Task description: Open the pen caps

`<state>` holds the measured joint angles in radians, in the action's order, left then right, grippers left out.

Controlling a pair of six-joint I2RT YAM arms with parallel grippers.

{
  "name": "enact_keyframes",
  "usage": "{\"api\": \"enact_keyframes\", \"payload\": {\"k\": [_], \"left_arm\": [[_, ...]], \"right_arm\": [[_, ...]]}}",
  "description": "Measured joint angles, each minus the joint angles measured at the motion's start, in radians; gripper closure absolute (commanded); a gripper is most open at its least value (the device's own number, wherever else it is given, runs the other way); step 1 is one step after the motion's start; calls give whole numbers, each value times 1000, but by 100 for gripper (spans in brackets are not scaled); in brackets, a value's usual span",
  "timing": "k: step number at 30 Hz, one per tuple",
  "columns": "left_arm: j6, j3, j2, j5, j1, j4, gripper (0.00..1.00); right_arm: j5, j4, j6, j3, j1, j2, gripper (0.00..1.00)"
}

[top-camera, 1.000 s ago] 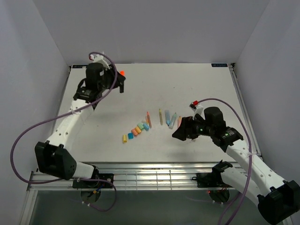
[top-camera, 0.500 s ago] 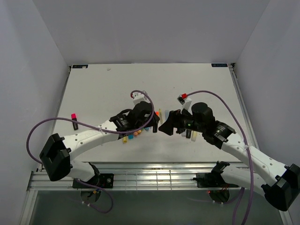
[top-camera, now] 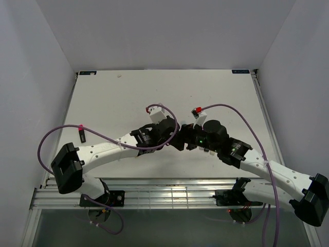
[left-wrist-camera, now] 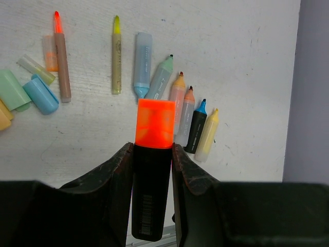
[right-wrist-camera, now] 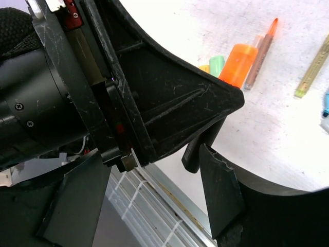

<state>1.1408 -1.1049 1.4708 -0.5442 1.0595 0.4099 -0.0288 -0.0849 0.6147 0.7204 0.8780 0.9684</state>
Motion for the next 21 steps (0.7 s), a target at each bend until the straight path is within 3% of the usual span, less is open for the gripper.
{"api": "enact_keyframes", "payload": {"k": [12, 21], "left_arm": [[42, 58, -97, -58, 9, 2, 100], [50, 81, -171, -58, 10, 35, 100]], "right_arm": [[-5, 79, 59, -51, 30, -37, 30], [86, 49, 56, -115, 17, -31, 31]]}}
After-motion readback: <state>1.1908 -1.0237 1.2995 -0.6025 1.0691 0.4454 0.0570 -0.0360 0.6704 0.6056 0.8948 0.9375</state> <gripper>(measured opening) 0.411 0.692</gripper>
